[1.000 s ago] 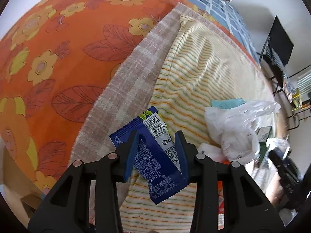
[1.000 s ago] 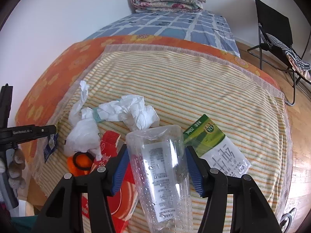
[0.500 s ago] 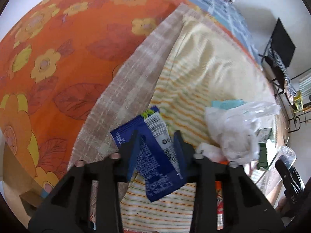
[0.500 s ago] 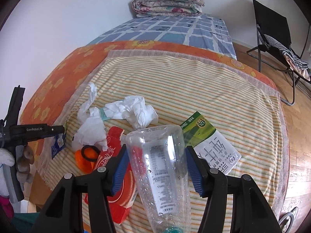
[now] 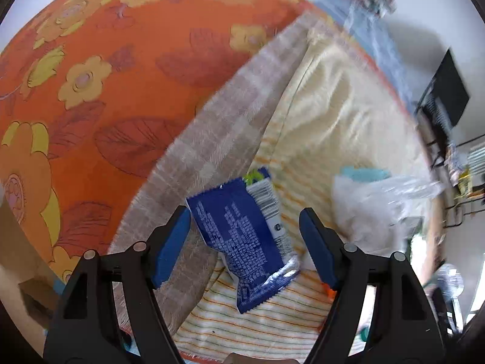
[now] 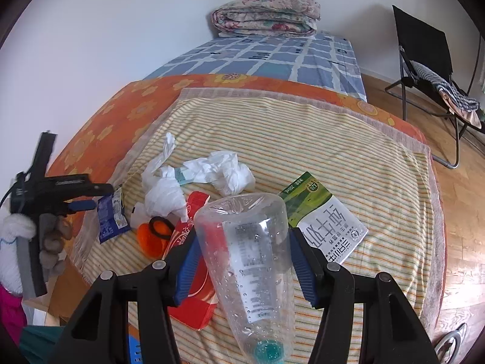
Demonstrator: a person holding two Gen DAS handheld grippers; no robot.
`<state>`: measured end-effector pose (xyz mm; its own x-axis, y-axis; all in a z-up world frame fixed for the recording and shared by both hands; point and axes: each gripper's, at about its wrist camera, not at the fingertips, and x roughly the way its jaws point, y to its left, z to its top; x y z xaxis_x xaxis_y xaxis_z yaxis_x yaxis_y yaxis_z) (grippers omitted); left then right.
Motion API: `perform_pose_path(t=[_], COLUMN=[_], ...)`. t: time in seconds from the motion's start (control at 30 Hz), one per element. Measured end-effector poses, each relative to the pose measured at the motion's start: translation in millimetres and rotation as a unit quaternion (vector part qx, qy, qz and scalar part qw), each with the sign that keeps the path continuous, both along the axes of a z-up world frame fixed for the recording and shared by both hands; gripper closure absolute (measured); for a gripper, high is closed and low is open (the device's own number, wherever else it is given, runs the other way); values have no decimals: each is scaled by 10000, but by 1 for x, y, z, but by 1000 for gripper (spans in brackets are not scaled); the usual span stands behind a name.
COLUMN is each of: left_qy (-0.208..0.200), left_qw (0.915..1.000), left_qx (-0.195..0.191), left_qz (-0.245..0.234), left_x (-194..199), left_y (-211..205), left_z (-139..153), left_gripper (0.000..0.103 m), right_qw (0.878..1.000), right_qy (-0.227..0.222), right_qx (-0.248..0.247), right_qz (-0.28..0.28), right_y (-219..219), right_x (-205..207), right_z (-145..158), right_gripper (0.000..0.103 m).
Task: Collect trash
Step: 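Lift the wrapper and bottle and carry both over the blue basket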
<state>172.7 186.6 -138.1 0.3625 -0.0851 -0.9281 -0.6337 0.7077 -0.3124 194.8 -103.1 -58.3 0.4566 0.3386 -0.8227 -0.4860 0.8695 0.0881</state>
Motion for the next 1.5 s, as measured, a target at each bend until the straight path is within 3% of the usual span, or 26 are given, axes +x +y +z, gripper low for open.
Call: perform_pose_path(t=[0.1,0.17,0.37,0.5,0.63,0.93,1.27,1.5], left_qy=[133,92,-250,-633,-1040,-1625,-1890,-1865], left_qw=[9998,9998,9991,9961,9891,9725,9578,9515], left_qx=[142,202,348,592,904,1058,1039,1021], left_qz=[61,-16,-61,-174,-520,-1288,-1898,-2223], left_x=[5,9,1,-9,-22,-56,-95,-120], left_y=[-6,-8,-6,-10,-28,-83,-148,-184], left_z=[-8,-5,10,39,71,115,129,119], left_gripper=[30,42,45,45,45,45,45,45], right_qw=[10000,10000,9999,9997,9995,9976,9934,9914], right_qy=[-8,-4,12,-49,-181,-524,-612,-491], right_qx=[10,33,122,197,225,425,965,1193], right_qz=[-11,-28,-73,-146,-129,-146,-24,211], right_y=[0,-3,-14,-24,-28,-45,-66,-76], right_x=[-1,-1,-2,-7,-16,-45,-88,-125], right_z=[1,2,5,12,20,44,73,77], right_gripper=[44,44,44,45,45,46,46,46])
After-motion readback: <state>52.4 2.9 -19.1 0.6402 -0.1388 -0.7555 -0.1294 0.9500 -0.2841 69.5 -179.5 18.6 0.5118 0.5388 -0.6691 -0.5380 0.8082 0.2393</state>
